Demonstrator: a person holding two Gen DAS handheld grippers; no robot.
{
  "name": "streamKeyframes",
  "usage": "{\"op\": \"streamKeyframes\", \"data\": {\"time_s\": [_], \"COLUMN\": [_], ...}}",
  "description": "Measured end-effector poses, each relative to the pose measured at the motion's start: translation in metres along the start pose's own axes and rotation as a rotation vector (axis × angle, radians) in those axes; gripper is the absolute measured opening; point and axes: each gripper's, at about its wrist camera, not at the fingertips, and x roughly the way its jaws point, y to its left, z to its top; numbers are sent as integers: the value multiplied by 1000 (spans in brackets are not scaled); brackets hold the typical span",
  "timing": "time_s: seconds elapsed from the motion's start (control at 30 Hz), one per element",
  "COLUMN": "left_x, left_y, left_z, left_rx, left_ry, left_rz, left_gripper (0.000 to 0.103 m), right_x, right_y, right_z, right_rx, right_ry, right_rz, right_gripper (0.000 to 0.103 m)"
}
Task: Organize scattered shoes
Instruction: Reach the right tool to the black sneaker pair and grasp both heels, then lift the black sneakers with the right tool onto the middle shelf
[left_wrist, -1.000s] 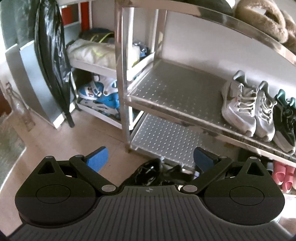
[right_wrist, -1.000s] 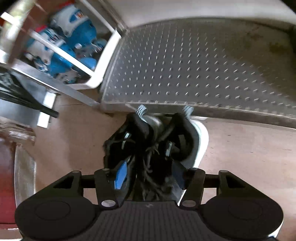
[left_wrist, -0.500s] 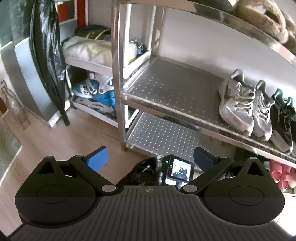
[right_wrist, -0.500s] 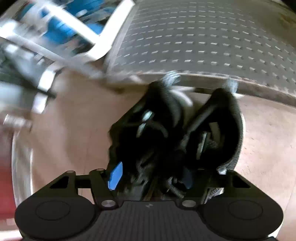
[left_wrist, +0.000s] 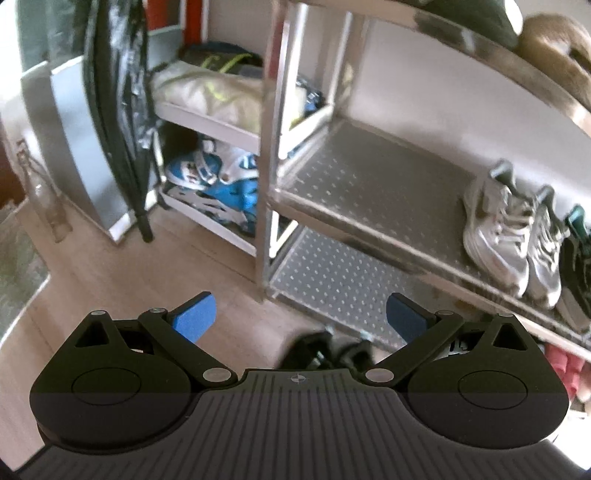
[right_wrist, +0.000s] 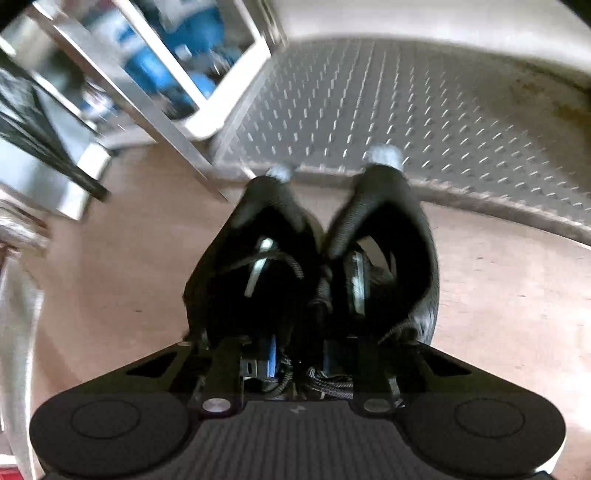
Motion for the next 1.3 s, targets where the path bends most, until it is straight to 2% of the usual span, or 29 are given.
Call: {"op": "streamKeyframes", "data": {"time_s": [0.13, 0.27, 0.37, 0.43, 0.53, 0.6, 0.67, 0.7, 0.73, 0.8, 0.87, 0.9, 0.93, 1.03, 1.07, 1.1, 1.13, 1.17, 1.23, 1.3], "left_x": [-4, -13, -25, -34, -39, -38, -36, -33, -29, -22, -13, -9, -5, -1, -1, 0, 1, 2, 6, 9], "left_y": [1, 3, 9, 17, 24, 28, 28, 27, 26, 23, 17, 12, 7, -4, -7, -10, -13, -17, -25, -33], "left_z": [5, 12, 18, 21, 24, 27, 29, 29, 30, 31, 31, 30, 30, 28, 27, 26, 26, 25, 23, 22], "left_rx": [-21, -44, -92, -132, -161, -175, -171, -161, -148, -118, -74, -54, -34, -26, -24, -19, -13, -4, 26, 65], "left_ry": [-40, -130, -239, -317, -366, -365, -351, -334, -309, -259, -203, -180, -157, -142, -141, -139, -137, -132, -101, -65], "left_rz": [-28, -31, -31, -14, 16, 19, 11, 3, -12, -49, -81, -88, -96, -108, -111, -113, -116, -119, -140, -168], "left_gripper": [101, 101, 101, 101, 101, 101, 101, 101, 101, 101, 101, 101, 101, 101, 101, 101, 101, 101, 100, 98], "right_x": [-79, -158, -186, -209, -218, -208, -188, -172, -160, -146, -151, -164, -177, -214, -219, -229, -232, -230, -221, -206], "right_y": [-5, -1, 9, 22, 36, 43, 52, 55, 57, 57, 49, 40, 33, 8, 3, -8, -17, -21, -29, -28], "right_z": [-9, 8, 29, 56, 105, 134, 160, 171, 179, 186, 186, 179, 170, 132, 123, 106, 90, 80, 59, 43], "right_rx": [6, 30, -1, -41, -75, -93, -136, -159, -178, -217, -212, -196, -190, -165, -144, -101, -59, -31, 22, 40], "right_ry": [-100, -228, -317, -396, -467, -500, -533, -547, -559, -568, -562, -564, -572, -612, -616, -613, -590, -560, -472, -400], "right_rz": [54, 140, 185, 207, 179, 124, 29, -29, -77, -140, -121, -87, -68, 16, 28, 44, 61, 81, 142, 187], "right_gripper": [23, 23, 23, 23, 23, 23, 24, 30, 42, 47, 47, 51, 59, 61, 61, 48, 22, 14, 8, 7]}}
